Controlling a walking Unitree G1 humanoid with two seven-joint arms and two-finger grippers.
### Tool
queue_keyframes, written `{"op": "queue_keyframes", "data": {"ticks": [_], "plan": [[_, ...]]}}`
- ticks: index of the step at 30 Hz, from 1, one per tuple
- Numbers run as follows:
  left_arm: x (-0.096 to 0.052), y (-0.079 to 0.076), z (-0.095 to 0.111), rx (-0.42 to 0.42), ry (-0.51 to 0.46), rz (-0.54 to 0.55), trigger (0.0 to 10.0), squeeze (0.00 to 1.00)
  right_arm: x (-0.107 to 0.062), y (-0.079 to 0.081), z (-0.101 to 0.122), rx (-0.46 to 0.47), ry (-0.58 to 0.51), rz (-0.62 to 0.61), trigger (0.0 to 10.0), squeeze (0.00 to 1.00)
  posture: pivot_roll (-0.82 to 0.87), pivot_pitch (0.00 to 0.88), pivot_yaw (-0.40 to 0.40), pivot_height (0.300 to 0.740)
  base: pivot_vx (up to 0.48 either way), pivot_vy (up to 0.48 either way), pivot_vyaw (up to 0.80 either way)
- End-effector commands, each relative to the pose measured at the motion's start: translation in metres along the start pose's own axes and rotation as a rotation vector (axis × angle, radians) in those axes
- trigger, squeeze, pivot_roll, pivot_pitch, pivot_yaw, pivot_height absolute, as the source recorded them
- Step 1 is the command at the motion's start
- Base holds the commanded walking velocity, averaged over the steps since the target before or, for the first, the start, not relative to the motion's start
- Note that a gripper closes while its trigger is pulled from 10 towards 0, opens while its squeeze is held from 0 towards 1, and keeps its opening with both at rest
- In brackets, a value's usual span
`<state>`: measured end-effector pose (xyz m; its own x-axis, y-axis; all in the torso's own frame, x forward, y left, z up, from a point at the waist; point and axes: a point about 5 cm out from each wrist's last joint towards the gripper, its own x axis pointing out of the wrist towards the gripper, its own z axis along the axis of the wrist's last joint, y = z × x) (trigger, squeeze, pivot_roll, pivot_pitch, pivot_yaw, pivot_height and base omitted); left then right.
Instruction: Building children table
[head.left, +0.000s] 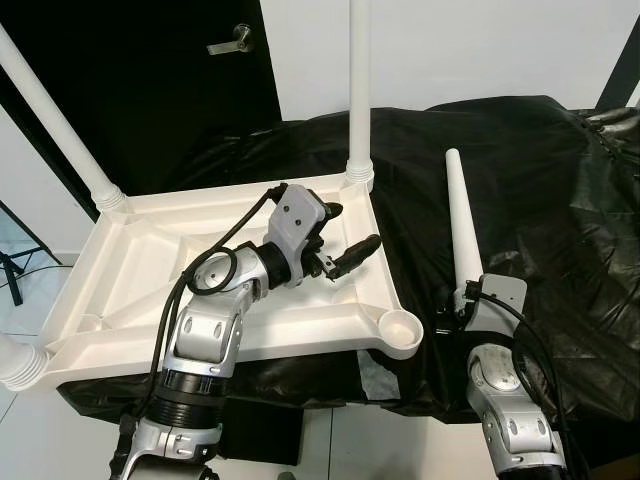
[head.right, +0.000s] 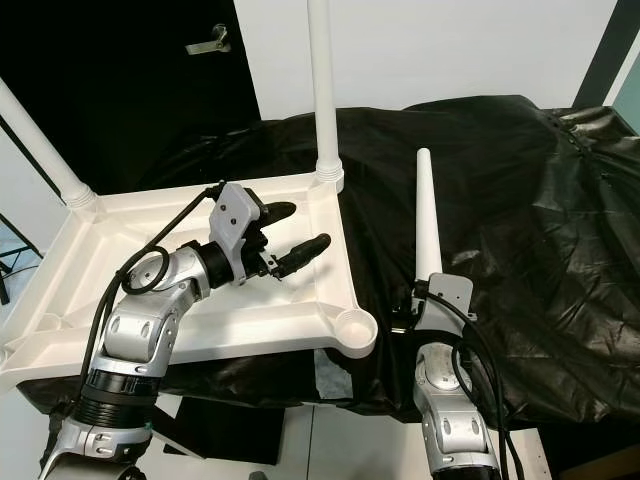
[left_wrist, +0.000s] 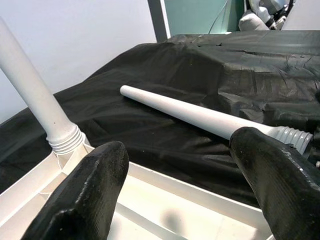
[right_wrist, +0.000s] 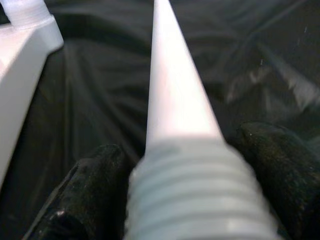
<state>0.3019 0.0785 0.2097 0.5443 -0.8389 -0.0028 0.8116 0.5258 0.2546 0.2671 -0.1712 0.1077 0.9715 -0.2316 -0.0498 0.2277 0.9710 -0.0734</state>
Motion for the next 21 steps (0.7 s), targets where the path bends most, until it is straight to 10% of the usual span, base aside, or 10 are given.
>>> {"op": "queue_keyframes", "data": {"ticks": [1, 3, 4, 21], "plan": [[-0.002, 0.002, -0.002, 0.014, 0.017, 0.044, 10.0, 0.00, 0.000, 0.000, 0.005, 0.008, -0.013, 0.005, 10.0, 1.00, -0.05, 0.000, 0.100, 0.740, 0.000, 0.000, 0.00], [-0.002, 0.002, -0.002, 0.017, 0.018, 0.041, 10.0, 0.00, 0.000, 0.001, 0.011, 0.027, -0.039, 0.022, 10.0, 0.99, -0.05, 0.000, 0.100, 0.740, 0.000, 0.000, 0.00], [-0.002, 0.002, -0.001, 0.019, 0.019, 0.038, 10.0, 0.00, 0.000, 0.003, 0.018, 0.043, -0.077, 0.053, 10.0, 0.00, -0.05, 0.000, 0.098, 0.740, 0.000, 0.000, 0.00], [-0.005, -0.023, -0.003, 0.027, 0.004, -0.051, 10.0, 0.00, 0.025, -0.007, 0.043, 0.178, -0.050, 0.109, 10.0, 0.00, -0.02, 0.000, 0.045, 0.740, 0.000, 0.000, 0.00]]}}
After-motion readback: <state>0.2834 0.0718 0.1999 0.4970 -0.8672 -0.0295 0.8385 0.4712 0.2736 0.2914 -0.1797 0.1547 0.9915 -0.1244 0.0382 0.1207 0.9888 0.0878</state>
